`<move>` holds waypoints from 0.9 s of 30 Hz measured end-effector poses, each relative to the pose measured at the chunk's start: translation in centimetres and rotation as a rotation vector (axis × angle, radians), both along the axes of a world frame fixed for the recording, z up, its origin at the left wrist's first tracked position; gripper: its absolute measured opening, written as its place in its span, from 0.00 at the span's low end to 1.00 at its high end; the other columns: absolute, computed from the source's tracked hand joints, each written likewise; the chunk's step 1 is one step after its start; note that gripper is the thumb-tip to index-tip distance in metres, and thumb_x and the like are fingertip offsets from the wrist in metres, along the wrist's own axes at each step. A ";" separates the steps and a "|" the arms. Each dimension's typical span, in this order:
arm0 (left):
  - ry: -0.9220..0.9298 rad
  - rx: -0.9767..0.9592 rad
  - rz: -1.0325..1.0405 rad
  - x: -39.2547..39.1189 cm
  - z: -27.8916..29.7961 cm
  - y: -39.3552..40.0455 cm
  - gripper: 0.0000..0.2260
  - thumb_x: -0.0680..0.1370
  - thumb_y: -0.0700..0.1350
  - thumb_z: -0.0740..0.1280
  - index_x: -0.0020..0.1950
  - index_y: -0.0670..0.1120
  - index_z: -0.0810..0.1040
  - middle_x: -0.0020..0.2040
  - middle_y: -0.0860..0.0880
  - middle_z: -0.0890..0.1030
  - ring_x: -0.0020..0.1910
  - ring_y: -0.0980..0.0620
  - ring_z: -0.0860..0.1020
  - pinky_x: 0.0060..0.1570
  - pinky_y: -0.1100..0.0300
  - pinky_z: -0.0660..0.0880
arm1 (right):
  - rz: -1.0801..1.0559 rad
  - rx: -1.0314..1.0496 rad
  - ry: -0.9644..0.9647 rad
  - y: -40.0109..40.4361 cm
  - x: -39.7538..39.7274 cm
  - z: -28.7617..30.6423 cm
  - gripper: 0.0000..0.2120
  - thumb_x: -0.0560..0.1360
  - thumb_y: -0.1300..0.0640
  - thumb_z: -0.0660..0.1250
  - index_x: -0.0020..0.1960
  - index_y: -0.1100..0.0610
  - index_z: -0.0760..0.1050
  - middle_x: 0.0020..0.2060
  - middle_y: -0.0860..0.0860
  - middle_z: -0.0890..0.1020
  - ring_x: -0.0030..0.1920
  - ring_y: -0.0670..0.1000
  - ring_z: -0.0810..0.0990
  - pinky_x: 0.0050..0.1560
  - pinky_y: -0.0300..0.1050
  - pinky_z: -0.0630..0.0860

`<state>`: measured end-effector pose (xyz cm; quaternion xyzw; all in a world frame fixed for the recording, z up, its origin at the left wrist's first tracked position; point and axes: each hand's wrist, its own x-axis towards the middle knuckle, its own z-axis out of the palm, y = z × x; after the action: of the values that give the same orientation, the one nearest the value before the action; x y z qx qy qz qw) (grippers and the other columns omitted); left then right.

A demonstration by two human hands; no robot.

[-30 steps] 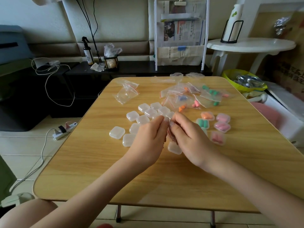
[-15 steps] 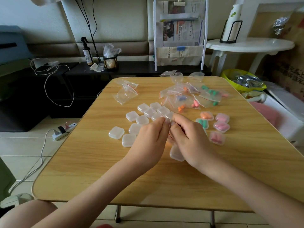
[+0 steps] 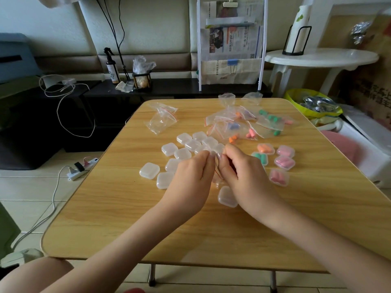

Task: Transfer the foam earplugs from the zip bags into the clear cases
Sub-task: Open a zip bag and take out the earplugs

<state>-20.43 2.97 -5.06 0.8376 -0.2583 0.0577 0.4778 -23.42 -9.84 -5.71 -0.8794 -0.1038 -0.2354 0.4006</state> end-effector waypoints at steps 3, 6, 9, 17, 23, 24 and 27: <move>-0.007 0.046 0.003 0.3 0.0 0.0 0.16 0.82 0.45 0.54 0.36 0.41 0.68 0.29 0.48 0.72 0.31 0.48 0.71 0.34 0.52 0.70 | -0.050 -0.126 -0.029 -0.4 0.4 -0.3 0.12 0.81 0.56 0.57 0.38 0.53 0.62 0.27 0.43 0.68 0.28 0.45 0.67 0.30 0.44 0.61; -0.051 0.103 -0.010 0.2 0.3 0.1 0.16 0.82 0.45 0.54 0.34 0.45 0.64 0.30 0.44 0.72 0.31 0.46 0.71 0.33 0.53 0.67 | -0.106 -0.218 -0.059 -0.4 0.5 -0.3 0.11 0.81 0.54 0.56 0.40 0.54 0.62 0.28 0.47 0.70 0.29 0.49 0.68 0.31 0.46 0.62; -0.144 0.246 -0.014 0.2 0.5 -0.1 0.15 0.82 0.44 0.53 0.34 0.50 0.60 0.28 0.51 0.67 0.28 0.51 0.67 0.33 0.57 0.66 | -0.159 -0.303 -0.127 -0.2 0.5 -0.2 0.11 0.81 0.55 0.57 0.41 0.54 0.62 0.28 0.50 0.70 0.27 0.53 0.69 0.28 0.47 0.63; -0.182 0.303 0.006 0.8 0.0 0.1 0.18 0.82 0.41 0.56 0.33 0.51 0.57 0.28 0.51 0.65 0.27 0.52 0.63 0.31 0.59 0.62 | -0.335 -0.592 -0.164 0.2 0.5 -0.5 0.14 0.67 0.66 0.75 0.37 0.60 0.68 0.22 0.54 0.73 0.21 0.57 0.73 0.25 0.33 0.41; -0.221 0.350 -0.001 0.4 -0.5 0.2 0.17 0.81 0.40 0.59 0.34 0.49 0.59 0.28 0.53 0.63 0.28 0.47 0.67 0.29 0.57 0.62 | -0.347 -0.548 -0.236 -0.8 0.9 0.5 0.06 0.71 0.67 0.68 0.39 0.64 0.71 0.21 0.56 0.72 0.19 0.55 0.67 0.21 0.39 0.57; -0.198 0.331 0.013 0.5 -0.4 0.3 0.17 0.82 0.43 0.56 0.34 0.49 0.58 0.28 0.52 0.64 0.27 0.49 0.65 0.28 0.58 0.60 | -0.315 -0.534 -0.254 -0.9 0.7 0.7 0.05 0.74 0.63 0.64 0.40 0.63 0.70 0.21 0.54 0.72 0.21 0.54 0.62 0.21 0.43 0.61; -0.153 0.255 0.075 0.8 0.3 0.5 0.18 0.82 0.46 0.54 0.32 0.48 0.59 0.27 0.49 0.65 0.26 0.50 0.62 0.29 0.54 0.58 | -0.183 -0.483 -0.253 -1.3 0.1 1.0 0.09 0.78 0.54 0.53 0.45 0.59 0.67 0.25 0.50 0.72 0.23 0.51 0.63 0.21 0.48 0.69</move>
<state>-19.61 3.44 -4.79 0.8938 -0.2677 0.1057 0.3440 -23.28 -11.18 -4.68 -0.9187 -0.1260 -0.3469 0.1407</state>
